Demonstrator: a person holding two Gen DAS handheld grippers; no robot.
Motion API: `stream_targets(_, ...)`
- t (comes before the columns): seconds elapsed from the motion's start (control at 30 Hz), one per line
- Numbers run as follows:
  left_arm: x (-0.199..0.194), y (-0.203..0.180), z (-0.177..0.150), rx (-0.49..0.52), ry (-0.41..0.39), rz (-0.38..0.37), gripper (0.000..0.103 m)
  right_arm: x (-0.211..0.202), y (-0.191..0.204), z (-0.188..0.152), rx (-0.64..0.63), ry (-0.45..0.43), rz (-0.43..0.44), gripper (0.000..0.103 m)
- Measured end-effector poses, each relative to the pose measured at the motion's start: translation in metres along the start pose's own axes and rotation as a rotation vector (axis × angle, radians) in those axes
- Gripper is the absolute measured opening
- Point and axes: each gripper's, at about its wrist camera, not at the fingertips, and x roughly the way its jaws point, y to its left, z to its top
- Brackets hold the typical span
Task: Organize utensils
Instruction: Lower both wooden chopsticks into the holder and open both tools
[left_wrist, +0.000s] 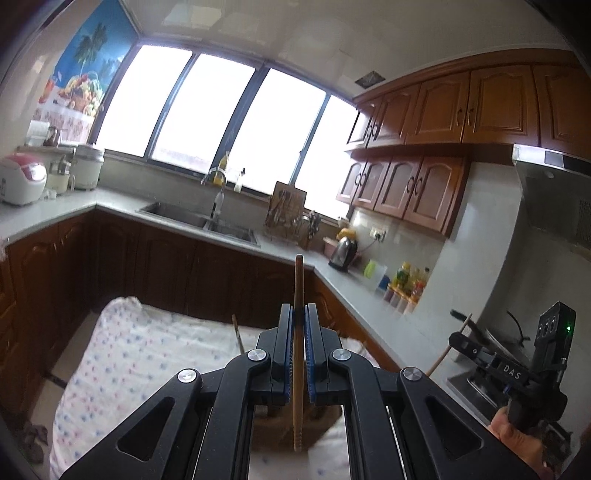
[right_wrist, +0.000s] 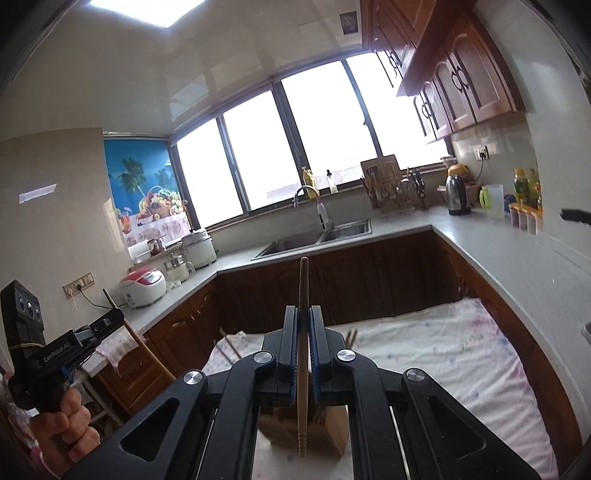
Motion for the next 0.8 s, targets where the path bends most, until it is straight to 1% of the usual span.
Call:
stream_targets(0.07, 0.012, 0.002, 0.003, -0.005, -0.009, -0.002, 0.004, 0.01, 0.0, 0.005, 0.0, -0.003, 0.001, 0.006)
stream_targets(0.17, 0.032, 0.007, 0.003, -0.001, -0.017, 0.018, 0.004, 0.025, -0.002, 0.007, -0.003, -0.008, -0.007, 0.006)
stream_targets(0.3, 0.059, 0.014, -0.006, 0.0, -0.015, 0.045, 0.004, 0.046, -0.005, 0.001, -0.002, 0.006, -0.027, 0.006)
stream_targets(0.47, 0.09, 0.022, -0.027, -0.028, 0.023, 0.076, 0.004, 0.067, -0.013, -0.02, 0.007, 0.031, -0.048, 0.006)
stream_targets(0.57, 0.107, 0.026, -0.041, -0.062, 0.063, 0.088, 0.004, 0.079, -0.018, -0.039, 0.023, 0.065, -0.049, 0.006)
stream_targets(0.67, 0.118, 0.027, -0.054, -0.071, 0.086, 0.091, 0.004, 0.089, -0.024, -0.055, 0.043, 0.098, -0.053, 0.006)
stream_targets(0.73, 0.121, 0.022, -0.058, -0.045, 0.078, 0.094, 0.004, 0.094, -0.027, -0.063, 0.056, 0.116, -0.055, 0.006)
stream_targets(0.8, 0.126, 0.016, -0.059, -0.02, 0.091, 0.097, 0.004, 0.098, -0.029, -0.07, 0.068, 0.134, -0.056, 0.006)
